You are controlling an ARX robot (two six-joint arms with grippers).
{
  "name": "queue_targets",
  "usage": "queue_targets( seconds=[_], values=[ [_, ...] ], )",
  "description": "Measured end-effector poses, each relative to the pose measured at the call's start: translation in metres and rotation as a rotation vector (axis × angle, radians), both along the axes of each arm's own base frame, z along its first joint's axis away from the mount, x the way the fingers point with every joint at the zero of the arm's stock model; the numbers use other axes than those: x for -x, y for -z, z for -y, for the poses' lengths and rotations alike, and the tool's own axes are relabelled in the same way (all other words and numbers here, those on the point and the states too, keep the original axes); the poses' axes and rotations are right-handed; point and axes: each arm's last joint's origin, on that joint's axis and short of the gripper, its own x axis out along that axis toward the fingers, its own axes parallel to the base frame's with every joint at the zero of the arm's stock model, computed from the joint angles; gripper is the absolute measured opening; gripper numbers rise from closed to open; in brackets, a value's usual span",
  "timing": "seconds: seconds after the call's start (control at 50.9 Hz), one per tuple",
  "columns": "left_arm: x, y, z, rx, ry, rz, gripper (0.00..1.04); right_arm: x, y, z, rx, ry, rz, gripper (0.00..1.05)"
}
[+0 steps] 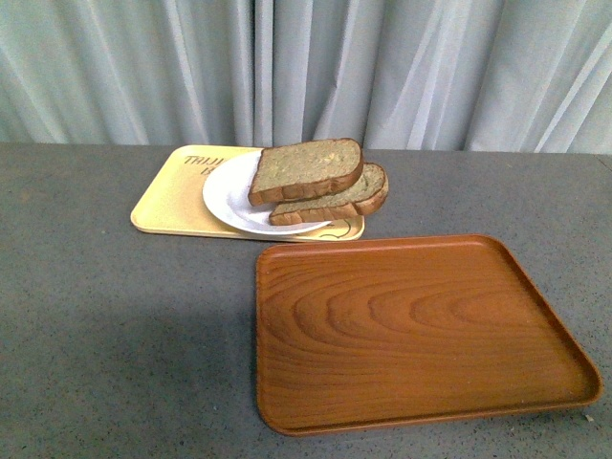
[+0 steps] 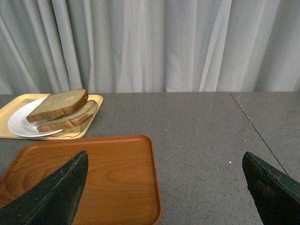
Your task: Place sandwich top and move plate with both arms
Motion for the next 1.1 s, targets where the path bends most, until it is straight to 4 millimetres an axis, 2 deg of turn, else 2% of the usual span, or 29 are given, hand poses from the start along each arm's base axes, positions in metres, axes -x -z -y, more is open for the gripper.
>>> queue_targets(
  seconds=[0.471, 0.707, 0.746, 0.825, 0.962, 1.021, 1.099],
  values=[
    [0.0001, -0.0001, 0.0000, 0.001, 0.000, 0.002, 0.02, 0.0000, 0.0000, 0.0000, 0.000, 0.000, 0.000, 0.96],
    [0.0001, -0.0001, 0.0000, 0.000, 0.000, 0.002, 0.42, 0.0000, 0.0000, 0.0000, 0.000, 0.000, 0.000, 0.96],
    [0.0001, -0.0001, 0.0000, 0.000, 0.000, 0.002, 0.53, 0.0000, 0.0000, 0.0000, 0.000, 0.000, 0.000, 0.96],
    [0.0001, -0.0001, 0.0000, 0.000, 0.000, 0.002, 0.67, 0.0000, 0.0000, 0.0000, 0.000, 0.000, 0.000, 0.96],
    [0.0001, -0.0001, 0.0000, 0.000, 0.000, 0.002, 0.88, 0.0000, 0.0000, 0.0000, 0.000, 0.000, 0.000, 0.96],
    [0.0001, -0.0001, 0.0000, 0.000, 0.000, 0.002, 0.97, 0.0000, 0.0000, 0.0000, 0.000, 0.000, 0.000, 0.96],
    [0.0001, -0.0001, 0.0000, -0.002, 0.000, 0.002, 0.95, 0.0000, 0.0000, 0.0000, 0.000, 0.000, 0.000, 0.96]
  ],
)
